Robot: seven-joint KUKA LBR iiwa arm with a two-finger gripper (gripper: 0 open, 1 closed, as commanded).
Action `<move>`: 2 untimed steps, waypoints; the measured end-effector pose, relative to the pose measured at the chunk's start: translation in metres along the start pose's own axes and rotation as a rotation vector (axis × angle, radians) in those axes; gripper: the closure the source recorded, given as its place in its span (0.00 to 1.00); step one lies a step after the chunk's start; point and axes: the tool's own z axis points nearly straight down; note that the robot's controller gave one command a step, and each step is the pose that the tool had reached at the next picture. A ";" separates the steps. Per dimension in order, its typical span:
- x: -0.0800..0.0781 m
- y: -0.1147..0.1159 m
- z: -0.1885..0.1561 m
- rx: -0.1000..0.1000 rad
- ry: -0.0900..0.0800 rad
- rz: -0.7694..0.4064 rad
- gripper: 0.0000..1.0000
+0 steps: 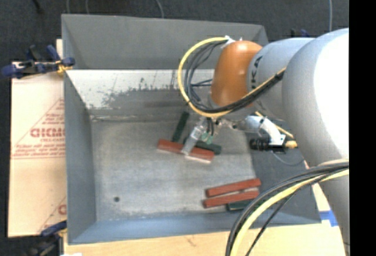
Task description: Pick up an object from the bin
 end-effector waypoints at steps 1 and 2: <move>0.003 -0.002 -0.012 0.004 0.004 -0.001 1.00; 0.000 -0.001 -0.032 -0.002 -0.009 -0.001 1.00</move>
Offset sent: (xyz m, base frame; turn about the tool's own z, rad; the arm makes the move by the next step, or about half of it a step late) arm 0.0000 0.0002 0.0527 0.0000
